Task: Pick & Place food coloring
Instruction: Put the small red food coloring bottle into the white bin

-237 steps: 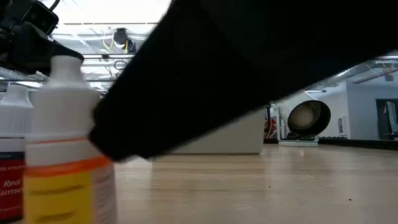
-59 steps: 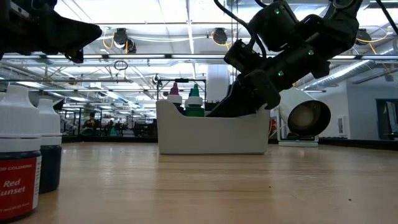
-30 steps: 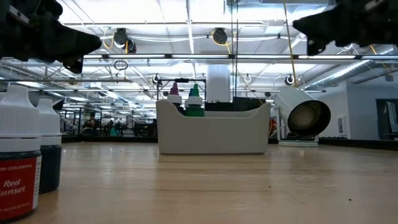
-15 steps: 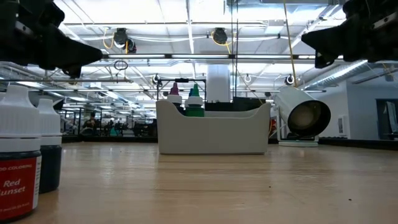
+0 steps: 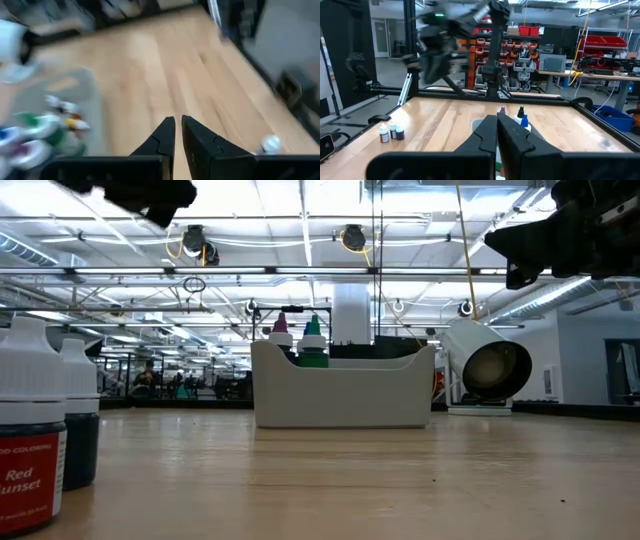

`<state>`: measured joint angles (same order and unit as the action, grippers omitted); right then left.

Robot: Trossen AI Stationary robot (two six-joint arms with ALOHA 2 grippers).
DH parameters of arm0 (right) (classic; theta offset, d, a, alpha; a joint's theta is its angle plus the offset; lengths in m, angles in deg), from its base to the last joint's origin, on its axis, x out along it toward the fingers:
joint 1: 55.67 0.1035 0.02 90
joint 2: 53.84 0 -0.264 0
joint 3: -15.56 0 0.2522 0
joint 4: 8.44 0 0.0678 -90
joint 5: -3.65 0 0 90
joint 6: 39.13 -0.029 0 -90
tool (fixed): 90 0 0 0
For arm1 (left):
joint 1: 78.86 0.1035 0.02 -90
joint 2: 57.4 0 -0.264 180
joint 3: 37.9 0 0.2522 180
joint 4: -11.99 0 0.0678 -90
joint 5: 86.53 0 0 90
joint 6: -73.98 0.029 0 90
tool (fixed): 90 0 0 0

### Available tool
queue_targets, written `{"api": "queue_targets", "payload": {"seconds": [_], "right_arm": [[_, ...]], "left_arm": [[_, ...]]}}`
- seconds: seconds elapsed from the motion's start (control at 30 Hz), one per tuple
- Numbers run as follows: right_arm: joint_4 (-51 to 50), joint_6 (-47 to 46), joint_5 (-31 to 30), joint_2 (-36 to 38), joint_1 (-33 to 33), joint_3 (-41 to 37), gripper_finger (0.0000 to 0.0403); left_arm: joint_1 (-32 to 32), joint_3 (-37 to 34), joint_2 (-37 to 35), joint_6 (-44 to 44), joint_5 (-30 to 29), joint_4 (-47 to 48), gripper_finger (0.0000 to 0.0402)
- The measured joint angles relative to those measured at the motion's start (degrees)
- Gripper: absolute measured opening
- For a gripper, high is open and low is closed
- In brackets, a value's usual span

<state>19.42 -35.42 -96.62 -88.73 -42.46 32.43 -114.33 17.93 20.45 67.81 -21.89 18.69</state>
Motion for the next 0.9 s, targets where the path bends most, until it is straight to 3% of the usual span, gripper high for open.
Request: {"api": "queue_targets", "payload": {"seconds": [0.2,0.43,0.6,0.77,0.9], "right_arm": [[0.2,0.0,0.0,0.0,0.0,0.0,0.0004],[0.2,0.1,0.0,0.0,0.0,-0.1,0.0004],[0.2,0.7,0.0,0.0,0.0,-0.1,0.0004],[0.2,2.0,0.0,0.0,0.0,-0.1,0.0004],[0.1,2.0,0.0,0.0,0.0,-0.1,0.0004]], "left_arm": [[-1.6,27.8,20.0,-3.6,10.8,27.7,0.0040],[-2.2,49.7,35.7,-10.9,18.5,41.3,0.0065],[-3.2,55.9,41.6,-11.3,22.8,45.2,0.0141],[-3.0,55.5,42.8,-11.5,22.7,46.9,0.0211],[-3.1,54.1,42.8,-9.3,22.9,48.1,0.0234]]}}
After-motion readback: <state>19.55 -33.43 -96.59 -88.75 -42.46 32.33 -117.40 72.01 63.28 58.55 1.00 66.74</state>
